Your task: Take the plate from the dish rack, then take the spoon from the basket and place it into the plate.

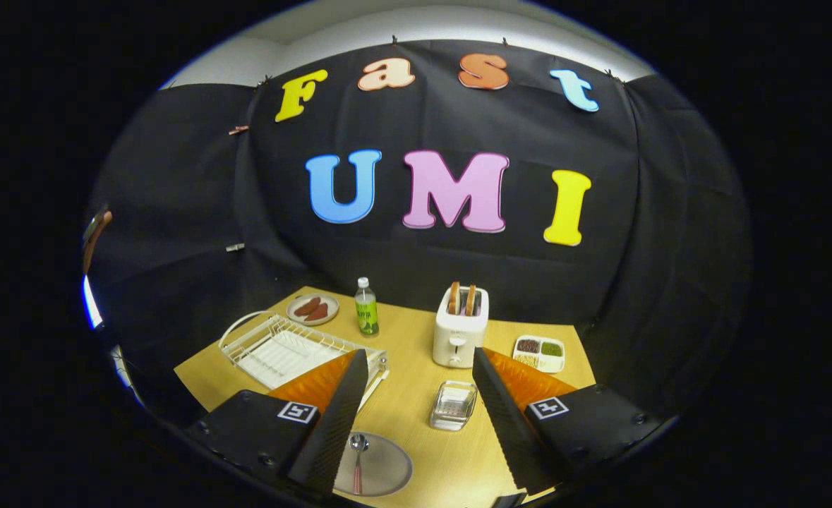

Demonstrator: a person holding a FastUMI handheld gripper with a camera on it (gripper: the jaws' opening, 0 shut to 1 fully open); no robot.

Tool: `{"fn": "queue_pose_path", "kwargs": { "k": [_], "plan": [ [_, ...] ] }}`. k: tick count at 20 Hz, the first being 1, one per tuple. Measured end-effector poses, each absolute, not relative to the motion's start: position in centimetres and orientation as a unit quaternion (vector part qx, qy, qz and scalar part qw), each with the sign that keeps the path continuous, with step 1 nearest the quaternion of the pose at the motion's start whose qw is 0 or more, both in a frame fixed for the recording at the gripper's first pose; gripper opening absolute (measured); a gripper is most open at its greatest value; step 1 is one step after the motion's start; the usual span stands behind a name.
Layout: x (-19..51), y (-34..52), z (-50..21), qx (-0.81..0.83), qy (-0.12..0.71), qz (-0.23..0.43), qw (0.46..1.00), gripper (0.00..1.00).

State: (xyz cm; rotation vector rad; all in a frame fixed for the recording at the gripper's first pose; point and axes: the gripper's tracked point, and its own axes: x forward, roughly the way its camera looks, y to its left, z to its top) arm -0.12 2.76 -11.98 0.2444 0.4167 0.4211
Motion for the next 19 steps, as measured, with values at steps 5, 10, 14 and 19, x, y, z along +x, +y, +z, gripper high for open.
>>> {"fn": "queue_pose_path", "kwargs": {
  "k": [5, 10, 14, 19],
  "plan": [
    [1.1, -1.1, -7.7, 0.129, 0.151, 0.205, 0.958, 0.93],
    [1.5, -2.6, -7.7, 0.118, 0.138, 0.206, 0.962, 0.93],
    [1.7, -3.7, -7.4, 0.119, 0.127, 0.202, 0.964, 0.92],
    [2.4, -5.1, -7.4, 0.125, 0.121, 0.195, 0.965, 0.95]
  ]
}}
